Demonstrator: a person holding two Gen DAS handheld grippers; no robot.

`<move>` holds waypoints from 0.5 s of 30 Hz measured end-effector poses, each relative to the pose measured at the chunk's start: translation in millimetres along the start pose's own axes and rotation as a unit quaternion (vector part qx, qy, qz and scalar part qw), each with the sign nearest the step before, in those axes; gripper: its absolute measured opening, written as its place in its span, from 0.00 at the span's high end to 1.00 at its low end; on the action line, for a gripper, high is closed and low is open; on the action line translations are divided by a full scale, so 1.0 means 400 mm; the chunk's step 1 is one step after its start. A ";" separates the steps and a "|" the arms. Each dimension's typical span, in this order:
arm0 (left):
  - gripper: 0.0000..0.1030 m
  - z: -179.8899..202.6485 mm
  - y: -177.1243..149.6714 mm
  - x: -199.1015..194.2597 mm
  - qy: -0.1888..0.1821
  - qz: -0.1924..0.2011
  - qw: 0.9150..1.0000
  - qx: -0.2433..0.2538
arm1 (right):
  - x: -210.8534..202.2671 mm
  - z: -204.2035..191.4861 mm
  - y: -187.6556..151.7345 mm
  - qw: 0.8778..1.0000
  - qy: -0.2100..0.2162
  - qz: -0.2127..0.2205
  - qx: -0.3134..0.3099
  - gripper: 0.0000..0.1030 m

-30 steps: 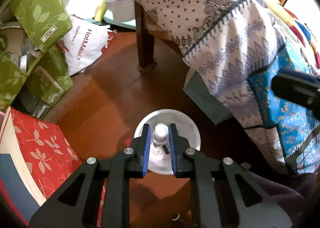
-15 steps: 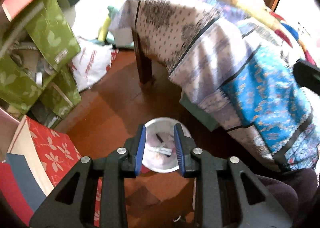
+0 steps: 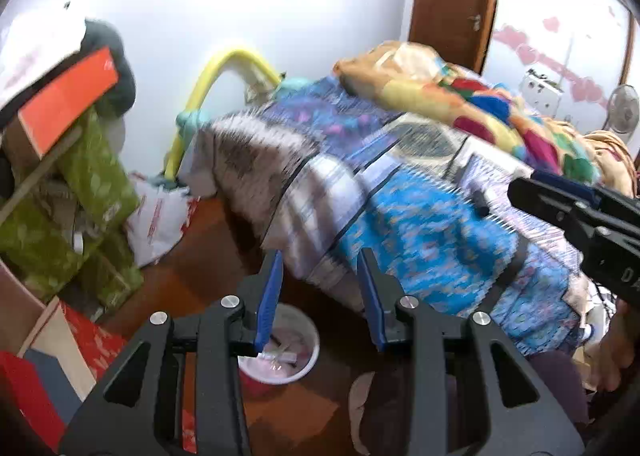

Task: Collect trash
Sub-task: 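Move both open tools back up over the bed items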

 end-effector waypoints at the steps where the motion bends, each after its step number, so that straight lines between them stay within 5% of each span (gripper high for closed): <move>1: 0.63 0.020 0.009 -0.015 -0.004 0.009 1.000 0.005 | -0.020 0.016 0.000 1.000 -0.007 0.006 0.009 0.63; 12: 0.61 0.255 0.079 -0.070 -0.066 0.047 0.995 0.052 | -0.202 0.244 -0.011 0.988 -0.123 0.063 0.067 0.63; 15: 0.49 0.319 0.095 -0.054 -0.076 0.053 0.994 0.059 | -0.227 0.306 -0.022 0.987 -0.127 0.064 0.078 0.63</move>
Point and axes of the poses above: each gripper's, at about its wrist camera, not at the fingertips, and x roughly the way its jaws point, z to its right, y to its top, the point moved 7 cm from there along x, roughly the way its jaws point, and after that the axes turned 6 degrees about -x, right-handed, at the moved point
